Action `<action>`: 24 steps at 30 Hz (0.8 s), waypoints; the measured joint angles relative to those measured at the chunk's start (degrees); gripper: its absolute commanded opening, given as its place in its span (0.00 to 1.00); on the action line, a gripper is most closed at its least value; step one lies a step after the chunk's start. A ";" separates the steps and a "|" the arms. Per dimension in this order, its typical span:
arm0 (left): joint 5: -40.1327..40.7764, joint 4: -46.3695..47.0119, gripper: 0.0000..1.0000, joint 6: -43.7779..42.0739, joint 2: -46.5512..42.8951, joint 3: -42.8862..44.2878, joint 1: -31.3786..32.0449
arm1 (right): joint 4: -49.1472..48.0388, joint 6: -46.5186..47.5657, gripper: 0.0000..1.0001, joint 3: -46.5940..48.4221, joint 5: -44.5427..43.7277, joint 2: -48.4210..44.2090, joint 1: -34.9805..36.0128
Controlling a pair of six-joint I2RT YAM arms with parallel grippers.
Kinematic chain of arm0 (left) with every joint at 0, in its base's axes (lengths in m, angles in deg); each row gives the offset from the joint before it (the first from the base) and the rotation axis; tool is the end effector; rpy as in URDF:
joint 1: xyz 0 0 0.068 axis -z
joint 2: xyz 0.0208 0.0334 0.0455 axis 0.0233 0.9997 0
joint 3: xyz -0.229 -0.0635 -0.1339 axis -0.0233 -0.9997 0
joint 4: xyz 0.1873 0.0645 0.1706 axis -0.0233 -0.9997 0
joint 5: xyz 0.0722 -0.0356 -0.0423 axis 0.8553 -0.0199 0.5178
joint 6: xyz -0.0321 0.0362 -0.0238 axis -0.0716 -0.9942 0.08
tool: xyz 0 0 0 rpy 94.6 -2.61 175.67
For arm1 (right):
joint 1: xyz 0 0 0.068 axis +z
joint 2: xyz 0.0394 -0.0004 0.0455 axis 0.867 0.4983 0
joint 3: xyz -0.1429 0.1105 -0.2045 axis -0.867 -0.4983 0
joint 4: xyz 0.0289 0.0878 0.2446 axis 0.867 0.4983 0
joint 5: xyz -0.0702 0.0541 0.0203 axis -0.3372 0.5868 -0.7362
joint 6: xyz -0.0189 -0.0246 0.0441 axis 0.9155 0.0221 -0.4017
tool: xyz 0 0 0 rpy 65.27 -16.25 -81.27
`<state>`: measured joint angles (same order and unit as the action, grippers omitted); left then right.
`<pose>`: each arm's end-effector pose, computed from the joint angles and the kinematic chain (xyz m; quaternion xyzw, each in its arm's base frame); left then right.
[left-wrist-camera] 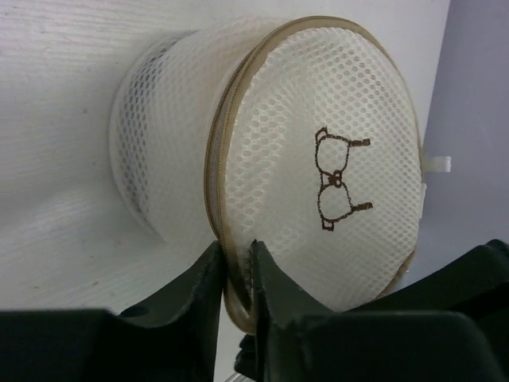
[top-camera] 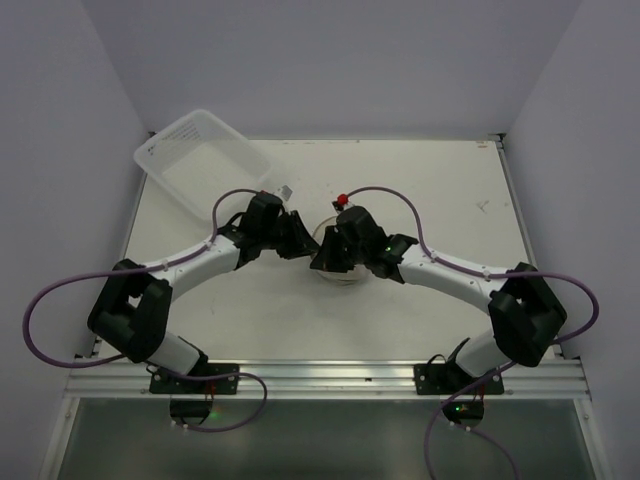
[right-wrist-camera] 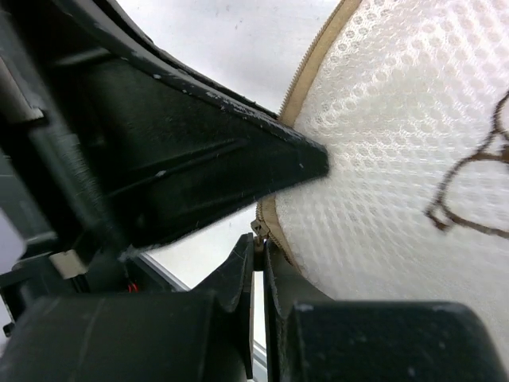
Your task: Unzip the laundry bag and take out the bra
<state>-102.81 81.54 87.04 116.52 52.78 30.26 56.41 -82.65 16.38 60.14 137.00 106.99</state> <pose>0.2653 -0.1762 0.2150 -0.1035 0.8950 -0.3821 0.2057 0.2218 0.2427 0.2357 -0.0239 0.9035 0.3456 0.2525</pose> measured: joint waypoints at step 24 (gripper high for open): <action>-5.53 -0.87 0.00 -8.57 -5.27 -3.52 -2.82 | 9.05 13.38 0.00 -11.34 -0.85 -15.15 -16.22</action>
<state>-108.34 80.67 78.47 111.26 49.26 27.44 65.46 -69.27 5.04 59.28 121.85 90.77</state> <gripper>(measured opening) 0.019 0.030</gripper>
